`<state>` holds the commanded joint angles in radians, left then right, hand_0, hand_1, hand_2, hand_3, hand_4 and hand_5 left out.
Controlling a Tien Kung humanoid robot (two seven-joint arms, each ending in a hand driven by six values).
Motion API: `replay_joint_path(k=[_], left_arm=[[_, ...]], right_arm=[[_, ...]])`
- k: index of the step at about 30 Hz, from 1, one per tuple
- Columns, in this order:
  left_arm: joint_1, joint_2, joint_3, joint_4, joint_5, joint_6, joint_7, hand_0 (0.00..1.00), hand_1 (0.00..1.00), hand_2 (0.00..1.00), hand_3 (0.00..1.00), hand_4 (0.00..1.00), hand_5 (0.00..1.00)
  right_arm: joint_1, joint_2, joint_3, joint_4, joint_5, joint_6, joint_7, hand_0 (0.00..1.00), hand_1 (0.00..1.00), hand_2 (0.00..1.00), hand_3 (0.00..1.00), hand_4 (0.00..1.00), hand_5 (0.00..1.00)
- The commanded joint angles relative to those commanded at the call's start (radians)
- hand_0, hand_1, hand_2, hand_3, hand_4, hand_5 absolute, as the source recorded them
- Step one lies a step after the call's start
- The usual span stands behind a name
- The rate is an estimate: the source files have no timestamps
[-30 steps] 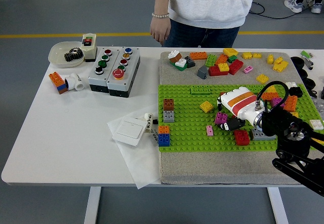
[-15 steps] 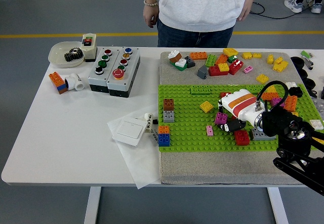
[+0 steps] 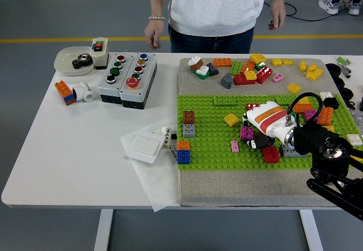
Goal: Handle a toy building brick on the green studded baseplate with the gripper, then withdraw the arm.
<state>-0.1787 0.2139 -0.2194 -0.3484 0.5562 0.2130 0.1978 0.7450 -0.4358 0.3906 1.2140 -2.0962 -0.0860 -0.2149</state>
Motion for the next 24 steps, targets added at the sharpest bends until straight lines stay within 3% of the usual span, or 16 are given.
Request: replay_joint_path(k=[24], left_arm=[[-0.007, 0.003, 0.003, 0.002, -0.006, 0.000, -0.002, 0.746, 0.752, 0.786, 0.604, 0.628, 0.651]], right_arm=[[-0.002, -0.017, 0.021, 0.041, -0.009, -0.015, 0.033, 0.356, 0.427, 0.521, 0.523, 0.852, 0.508]])
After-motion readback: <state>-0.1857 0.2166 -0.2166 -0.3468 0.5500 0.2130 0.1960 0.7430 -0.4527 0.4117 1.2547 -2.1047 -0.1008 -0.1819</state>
